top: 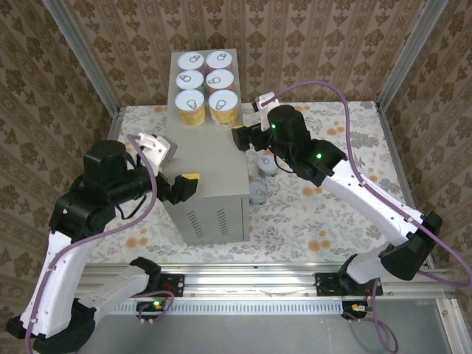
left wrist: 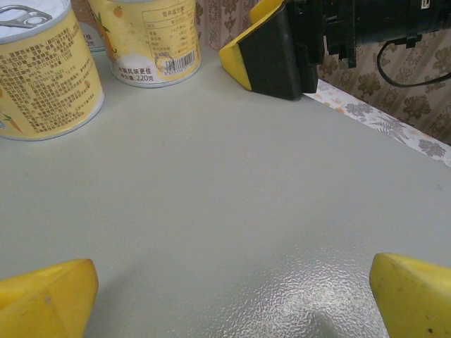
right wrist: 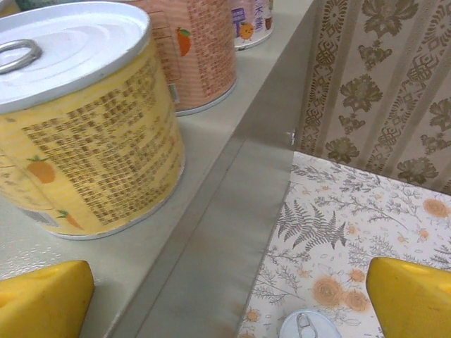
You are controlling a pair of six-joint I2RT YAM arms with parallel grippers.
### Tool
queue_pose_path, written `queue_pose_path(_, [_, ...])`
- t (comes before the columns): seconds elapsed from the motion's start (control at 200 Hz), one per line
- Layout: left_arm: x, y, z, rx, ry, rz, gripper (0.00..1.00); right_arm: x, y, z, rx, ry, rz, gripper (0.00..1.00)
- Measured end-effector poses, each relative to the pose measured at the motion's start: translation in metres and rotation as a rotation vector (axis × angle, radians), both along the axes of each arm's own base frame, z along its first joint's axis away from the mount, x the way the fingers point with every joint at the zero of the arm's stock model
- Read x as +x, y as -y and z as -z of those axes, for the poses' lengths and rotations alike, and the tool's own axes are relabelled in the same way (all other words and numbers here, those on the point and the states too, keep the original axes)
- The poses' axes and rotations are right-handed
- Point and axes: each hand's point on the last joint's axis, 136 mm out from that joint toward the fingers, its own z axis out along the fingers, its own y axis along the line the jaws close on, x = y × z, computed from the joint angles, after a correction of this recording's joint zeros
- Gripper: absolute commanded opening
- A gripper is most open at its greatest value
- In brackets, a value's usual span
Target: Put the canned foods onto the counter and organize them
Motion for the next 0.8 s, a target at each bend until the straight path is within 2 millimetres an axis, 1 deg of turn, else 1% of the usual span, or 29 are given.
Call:
queue_pose_path(0.09, [0.0, 0.0, 0.0, 0.001, 0.001, -0.002, 1.0, 0.001, 0.009, 0.0, 0.009, 0.0, 0.005, 1.0])
queue_pose_path(0.225, [0.0, 0.0, 0.0, 0.002, 0.003, -0.001, 1.0, 0.001, 0.031, 0.0, 0.012, -0.007, 0.034, 1.0])
queue_pose_path(0.365, [0.0, 0.0, 0.0, 0.003, 0.003, 0.0, 1.0, 0.006, 0.04, 0.0, 0.013, -0.008, 0.05, 1.0])
queue_pose_path(0.46, [0.0, 0.0, 0.001, 0.004, 0.002, -0.001, 1.0, 0.011, 0.039, 0.002, 0.013, -0.015, 0.042, 1.0])
queue_pose_path(0.65, [0.0, -0.001, 0.003, 0.007, -0.001, -0.002, 1.0, 0.03, 0.03, 0.002, 0.01, -0.022, 0.025, 1.0])
queue_pose_path(0.8, [0.0, -0.001, 0.004, 0.009, -0.001, -0.002, 1.0, 0.04, 0.022, -0.003, 0.017, -0.022, 0.013, 1.0])
